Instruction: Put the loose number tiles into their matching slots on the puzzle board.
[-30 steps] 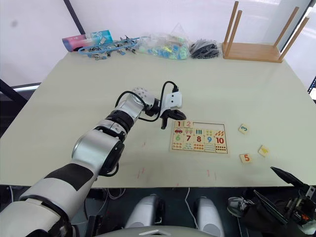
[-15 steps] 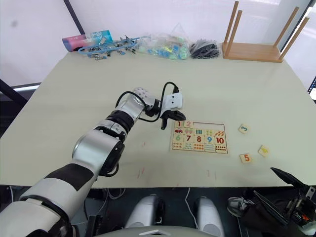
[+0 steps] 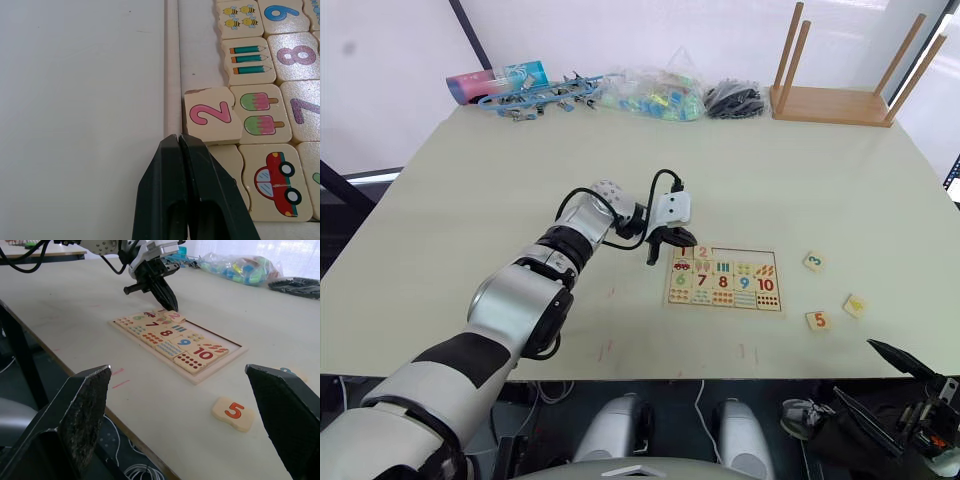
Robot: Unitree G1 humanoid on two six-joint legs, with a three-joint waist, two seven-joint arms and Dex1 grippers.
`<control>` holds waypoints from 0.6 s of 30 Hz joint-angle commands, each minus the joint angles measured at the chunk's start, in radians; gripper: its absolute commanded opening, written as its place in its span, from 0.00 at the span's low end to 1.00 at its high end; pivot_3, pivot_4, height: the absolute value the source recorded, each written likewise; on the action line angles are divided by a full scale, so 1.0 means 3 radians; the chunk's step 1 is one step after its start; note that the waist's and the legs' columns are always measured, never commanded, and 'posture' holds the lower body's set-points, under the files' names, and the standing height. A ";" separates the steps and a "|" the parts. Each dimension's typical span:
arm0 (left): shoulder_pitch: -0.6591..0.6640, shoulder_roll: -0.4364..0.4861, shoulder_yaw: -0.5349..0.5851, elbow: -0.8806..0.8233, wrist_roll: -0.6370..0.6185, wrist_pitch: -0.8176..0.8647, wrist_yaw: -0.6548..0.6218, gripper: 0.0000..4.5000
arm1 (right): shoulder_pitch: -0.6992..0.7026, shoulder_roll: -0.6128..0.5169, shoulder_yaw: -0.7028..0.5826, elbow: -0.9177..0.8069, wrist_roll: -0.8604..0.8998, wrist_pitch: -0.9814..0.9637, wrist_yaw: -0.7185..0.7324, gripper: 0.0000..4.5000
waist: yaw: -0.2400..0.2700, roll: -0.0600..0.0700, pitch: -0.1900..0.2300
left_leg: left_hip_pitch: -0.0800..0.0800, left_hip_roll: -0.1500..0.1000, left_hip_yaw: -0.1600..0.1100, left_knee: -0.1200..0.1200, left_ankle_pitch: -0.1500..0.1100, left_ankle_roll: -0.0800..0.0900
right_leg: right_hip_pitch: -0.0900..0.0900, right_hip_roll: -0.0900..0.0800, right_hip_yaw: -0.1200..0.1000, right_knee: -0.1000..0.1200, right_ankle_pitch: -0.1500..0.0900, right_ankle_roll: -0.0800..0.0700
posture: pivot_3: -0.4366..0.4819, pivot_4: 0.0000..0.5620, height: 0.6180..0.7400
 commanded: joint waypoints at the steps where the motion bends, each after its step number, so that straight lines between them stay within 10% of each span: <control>1: -0.0034 -0.0022 -0.0009 -0.0021 -0.0001 -0.0058 0.0006 0.02 | 0.0050 -0.0024 -0.0045 -0.0062 0.0058 -0.0019 0.0004 1.00 | 0.0000 0.0000 0.0000 | 0.0000 0.0000 0.0000 0.0000 0.0000 0.0000 | 0.0000 0.0000 0.0000 0.0000 0.0000 0.0000 | 0.48 0.27 0.99; 18: -0.0031 -0.0030 -0.0016 -0.0018 0.0005 -0.0070 0.0017 0.02 | 0.0047 -0.0025 -0.0053 -0.0039 0.0062 -0.0023 0.0018 1.00 | 0.0000 0.0000 0.0000 | 0.0000 0.0000 0.0000 0.0000 0.0000 0.0000 | 0.0000 0.0000 0.0000 0.0000 0.0000 0.0000 | 0.48 0.27 0.99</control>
